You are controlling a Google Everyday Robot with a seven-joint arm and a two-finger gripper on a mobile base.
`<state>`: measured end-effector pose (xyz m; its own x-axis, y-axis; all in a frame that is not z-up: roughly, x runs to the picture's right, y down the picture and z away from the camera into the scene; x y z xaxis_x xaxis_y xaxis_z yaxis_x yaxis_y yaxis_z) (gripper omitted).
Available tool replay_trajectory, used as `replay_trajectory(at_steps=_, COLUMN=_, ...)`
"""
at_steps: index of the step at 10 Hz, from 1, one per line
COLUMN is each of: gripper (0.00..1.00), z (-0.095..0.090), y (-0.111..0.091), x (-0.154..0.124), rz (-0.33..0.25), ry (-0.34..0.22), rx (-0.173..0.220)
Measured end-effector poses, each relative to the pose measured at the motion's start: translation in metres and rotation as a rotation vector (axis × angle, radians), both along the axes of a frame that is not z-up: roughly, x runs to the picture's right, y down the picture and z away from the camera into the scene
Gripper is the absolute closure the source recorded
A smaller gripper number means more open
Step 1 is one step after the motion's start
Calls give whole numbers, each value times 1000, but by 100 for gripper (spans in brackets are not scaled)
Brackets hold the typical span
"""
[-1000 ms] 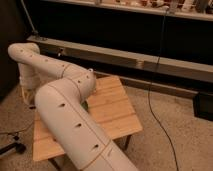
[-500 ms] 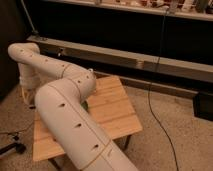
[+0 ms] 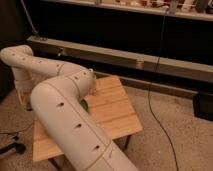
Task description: Place the eraser in the ceramic cup
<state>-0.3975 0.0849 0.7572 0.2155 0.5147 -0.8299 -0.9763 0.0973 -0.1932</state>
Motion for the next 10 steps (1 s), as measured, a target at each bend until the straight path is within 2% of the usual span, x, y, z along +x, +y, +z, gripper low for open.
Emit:
replay_trajectory(at_steps=4, gripper=100, z=-9, y=-1, x=16, rz=17, ry=40, rx=21)
replay_trajectory(at_steps=9, gripper=100, z=-18, y=-10, x=11, rz=-18, ry=33, rx=-13)
replay_trajectory(at_steps=10, gripper=100, z=-18, y=-13, x=11, rz=-17, ry=37, rx=-29)
